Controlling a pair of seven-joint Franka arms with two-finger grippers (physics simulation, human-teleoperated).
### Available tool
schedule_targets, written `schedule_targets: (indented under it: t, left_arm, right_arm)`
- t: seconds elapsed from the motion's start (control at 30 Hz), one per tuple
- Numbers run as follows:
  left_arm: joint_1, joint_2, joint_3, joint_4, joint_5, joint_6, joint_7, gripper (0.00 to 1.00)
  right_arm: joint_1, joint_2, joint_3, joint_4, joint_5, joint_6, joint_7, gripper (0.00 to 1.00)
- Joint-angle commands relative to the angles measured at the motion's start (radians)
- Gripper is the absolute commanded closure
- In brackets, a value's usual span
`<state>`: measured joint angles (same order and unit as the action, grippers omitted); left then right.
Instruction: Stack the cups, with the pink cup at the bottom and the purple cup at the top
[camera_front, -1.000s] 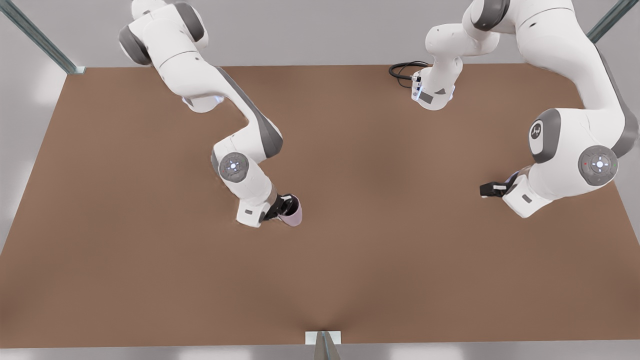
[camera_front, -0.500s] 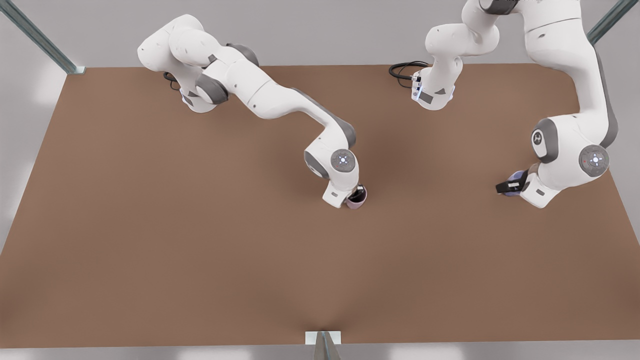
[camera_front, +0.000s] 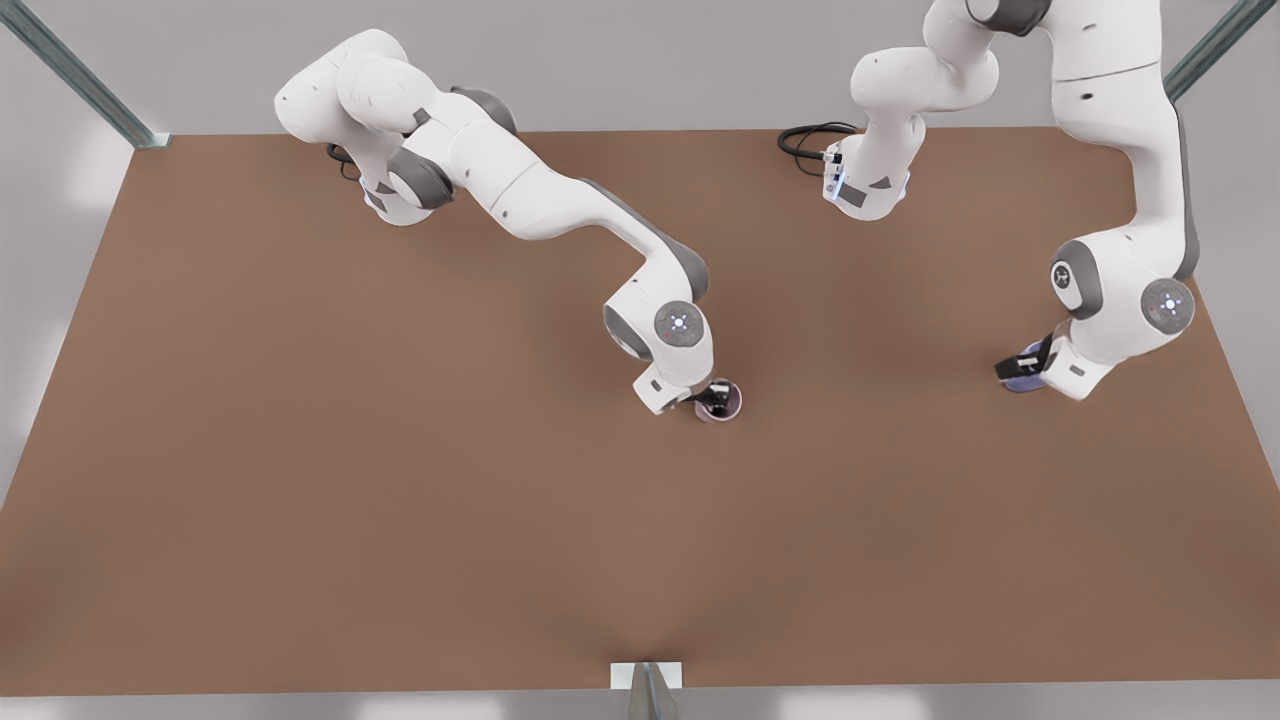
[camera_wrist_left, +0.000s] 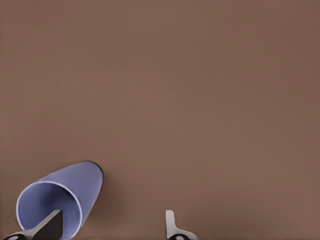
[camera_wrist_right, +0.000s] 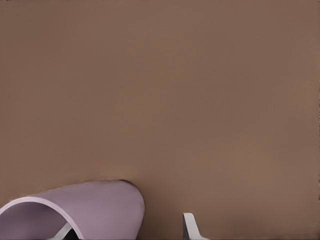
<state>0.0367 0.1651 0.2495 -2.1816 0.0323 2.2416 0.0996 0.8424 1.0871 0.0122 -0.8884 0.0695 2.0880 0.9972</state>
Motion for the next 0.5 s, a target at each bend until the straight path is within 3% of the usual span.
schedule_targets:
  t: [0.0,0.23,0.43,0.47]
  left_arm:
    - [-0.001,0.004,0.008,-0.01,0.001,0.096,0.114,0.0]
    - [0.011,0.028,0.044,-0.07,0.001,0.162,0.163,0.0]
    - [0.022,0.062,0.053,-0.078,0.001,0.174,0.163,0.0]
    - [0.023,0.065,0.053,-0.078,0.001,0.174,0.163,0.0]
  right_arm:
    - [0.0,-0.007,0.0,-0.004,0.001,0.006,0.224,0.22]
    - [-0.011,-0.053,0.011,-0.047,0.004,0.017,0.225,0.22]
    - [-0.026,-0.177,0.009,-0.159,0.01,0.017,0.175,0.2]
    - [-0.049,-0.26,0.008,-0.234,0.016,0.017,0.114,0.19]
